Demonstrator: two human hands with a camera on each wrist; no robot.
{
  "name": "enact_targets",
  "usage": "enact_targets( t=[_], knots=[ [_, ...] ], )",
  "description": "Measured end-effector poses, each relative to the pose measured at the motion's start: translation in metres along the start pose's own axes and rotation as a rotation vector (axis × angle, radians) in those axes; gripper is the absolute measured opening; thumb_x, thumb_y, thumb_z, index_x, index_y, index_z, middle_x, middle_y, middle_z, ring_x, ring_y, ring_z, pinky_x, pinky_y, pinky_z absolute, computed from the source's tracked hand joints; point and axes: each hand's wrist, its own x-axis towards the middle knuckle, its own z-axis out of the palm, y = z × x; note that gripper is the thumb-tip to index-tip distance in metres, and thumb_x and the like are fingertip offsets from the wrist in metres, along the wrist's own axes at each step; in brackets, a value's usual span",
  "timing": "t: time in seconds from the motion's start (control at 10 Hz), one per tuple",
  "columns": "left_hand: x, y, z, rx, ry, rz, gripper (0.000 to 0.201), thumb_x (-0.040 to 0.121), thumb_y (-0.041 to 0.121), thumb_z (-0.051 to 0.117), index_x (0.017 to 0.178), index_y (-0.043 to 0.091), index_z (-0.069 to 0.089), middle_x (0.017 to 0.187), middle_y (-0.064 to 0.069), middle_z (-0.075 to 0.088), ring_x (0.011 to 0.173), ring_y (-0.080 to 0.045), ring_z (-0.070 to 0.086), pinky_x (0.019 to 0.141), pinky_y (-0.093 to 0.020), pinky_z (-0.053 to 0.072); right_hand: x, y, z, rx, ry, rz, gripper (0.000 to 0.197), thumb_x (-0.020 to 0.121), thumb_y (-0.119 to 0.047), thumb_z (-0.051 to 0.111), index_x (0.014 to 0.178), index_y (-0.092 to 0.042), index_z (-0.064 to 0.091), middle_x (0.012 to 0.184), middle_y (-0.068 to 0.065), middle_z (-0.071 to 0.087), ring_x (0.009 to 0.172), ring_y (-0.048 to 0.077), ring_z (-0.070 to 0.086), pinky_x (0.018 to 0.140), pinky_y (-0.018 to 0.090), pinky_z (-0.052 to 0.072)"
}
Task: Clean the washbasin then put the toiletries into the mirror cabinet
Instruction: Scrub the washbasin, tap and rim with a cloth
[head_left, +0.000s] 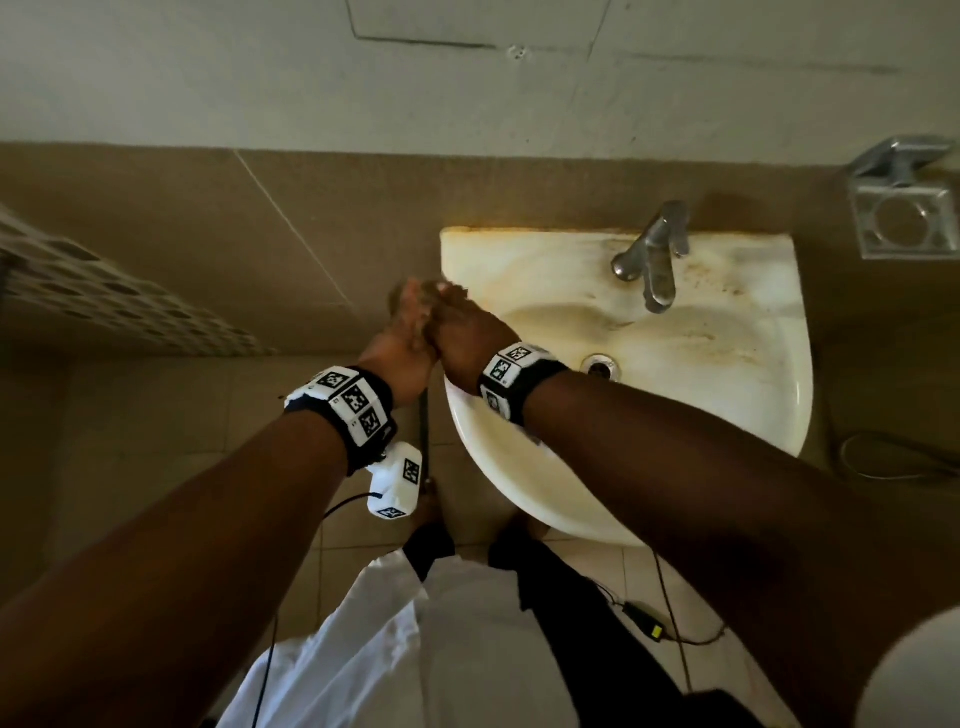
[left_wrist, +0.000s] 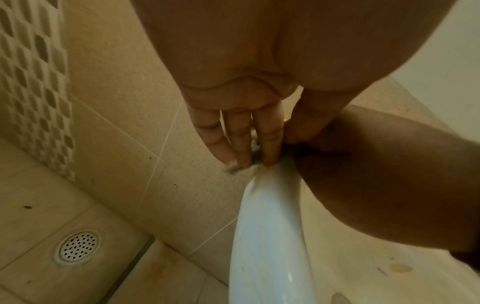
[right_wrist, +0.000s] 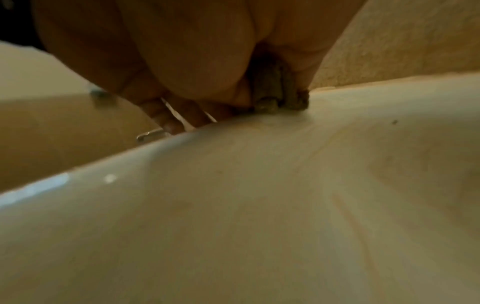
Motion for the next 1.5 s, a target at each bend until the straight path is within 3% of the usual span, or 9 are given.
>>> enact_targets(
  t=[0.2, 0.4, 0.5, 0.7, 0.9, 1.0, 1.2, 1.3, 1.5],
  knots=[
    [-0.011, 0.005, -0.009, -0.102, -0.039, -0.042, 0.072, 0.101, 0.003, 0.052, 0.161, 0.011, 0.012, 0.134, -0.009, 0.061, 0.129, -0.024, 0.055, 0.107, -0.026, 0.036, -0.002, 0.048, -0.049, 0.058, 0.011, 0.342, 0.060, 0.099, -0.007, 0.040, 0.156, -0.015, 0.026, 0.165, 0.007, 0.015, 0.152, 0.027, 0.013, 0.123, 0.037, 0.014],
    [-0.017, -0.013, -0.006, -0.286, 0.116, -0.126, 0.060, 0.105, 0.022, 0.051, 0.159, 0.017, 0.027, 0.147, -0.011, 0.054, 0.133, -0.027, 0.053, 0.110, -0.034, 0.041, -0.059, -0.002, -0.015, 0.194, -0.129, 0.071, 0.061, 0.097, -0.015, 0.025, 0.157, -0.027, 0.023, 0.166, -0.001, 0.008, 0.152, 0.021, 0.011, 0.118, 0.025, 0.013],
    [-0.023, -0.022, -0.001, -0.458, 0.112, -0.193, 0.070, 0.094, 0.062, 0.050, 0.153, 0.026, 0.042, 0.154, -0.004, 0.048, 0.140, -0.026, 0.047, 0.118, -0.042, 0.036, -0.125, -0.015, 0.019, 0.117, -0.247, -0.202, 0.057, 0.097, -0.028, 0.022, 0.152, -0.021, 0.038, 0.162, 0.005, 0.025, 0.148, 0.033, 0.023, 0.115, 0.045, 0.035],
    [-0.041, -0.022, 0.017, -0.435, 0.055, -0.182, 0.067, 0.098, 0.069, 0.037, 0.152, 0.030, 0.045, 0.159, -0.003, 0.041, 0.146, -0.026, 0.039, 0.120, -0.036, 0.028, -0.097, -0.023, 0.009, 0.103, -0.210, 0.017, 0.074, 0.096, -0.005, 0.039, 0.158, -0.029, 0.006, 0.167, 0.001, 0.002, 0.152, 0.031, 0.010, 0.114, 0.040, 0.032],
    [-0.066, -0.013, 0.049, -0.081, 0.050, 0.087, 0.073, 0.100, 0.067, 0.030, 0.161, 0.028, 0.022, 0.170, -0.003, 0.015, 0.155, -0.022, 0.014, 0.123, -0.030, 0.008, -0.074, -0.033, 0.019, 0.323, -0.084, 0.352, 0.062, 0.102, -0.037, 0.037, 0.158, -0.034, 0.011, 0.167, -0.004, 0.007, 0.151, 0.022, 0.018, 0.122, 0.037, 0.023],
    [-0.085, -0.018, 0.084, 0.178, 0.027, 0.204, 0.072, 0.103, 0.060, 0.032, 0.162, 0.032, 0.003, 0.170, -0.001, -0.011, 0.156, -0.029, -0.008, 0.126, -0.043, 0.002, -0.145, -0.046, 0.031, 0.459, -0.084, 0.341, 0.080, 0.096, -0.026, 0.047, 0.156, -0.043, -0.004, 0.166, -0.006, 0.010, 0.135, 0.015, 0.041, 0.103, 0.024, 0.034],
    [-0.135, 0.002, 0.171, 0.715, -0.056, 0.270, 0.085, 0.092, 0.079, 0.016, 0.158, 0.037, -0.016, 0.165, 0.005, -0.029, 0.150, -0.034, -0.029, 0.120, -0.063, -0.007, -0.318, 0.014, 0.003, 0.271, -0.272, 0.233, 0.087, 0.081, 0.003, 0.048, 0.155, -0.039, 0.026, 0.160, -0.008, 0.028, 0.145, 0.017, 0.032, 0.119, 0.018, 0.008],
    [-0.139, 0.017, 0.198, 0.789, -0.054, 0.254, 0.089, 0.090, 0.081, 0.014, 0.158, 0.035, -0.020, 0.164, 0.002, -0.032, 0.148, -0.036, -0.034, 0.119, -0.064, -0.012, -0.365, 0.087, -0.019, -0.020, -0.266, 0.233, 0.074, 0.076, -0.035, 0.054, 0.149, -0.036, 0.039, 0.154, -0.006, 0.042, 0.133, 0.024, 0.048, 0.115, 0.036, 0.033],
    [-0.138, 0.024, 0.206, 0.807, -0.021, 0.191, 0.092, 0.087, 0.085, 0.014, 0.158, 0.036, -0.019, 0.167, 0.001, -0.026, 0.149, -0.037, -0.031, 0.120, -0.063, -0.010, -0.358, 0.074, 0.017, -0.093, -0.226, 0.201, 0.097, 0.063, -0.080, 0.058, 0.148, -0.034, 0.042, 0.152, -0.002, 0.046, 0.135, 0.025, 0.047, 0.112, 0.042, 0.036]
  ],
)
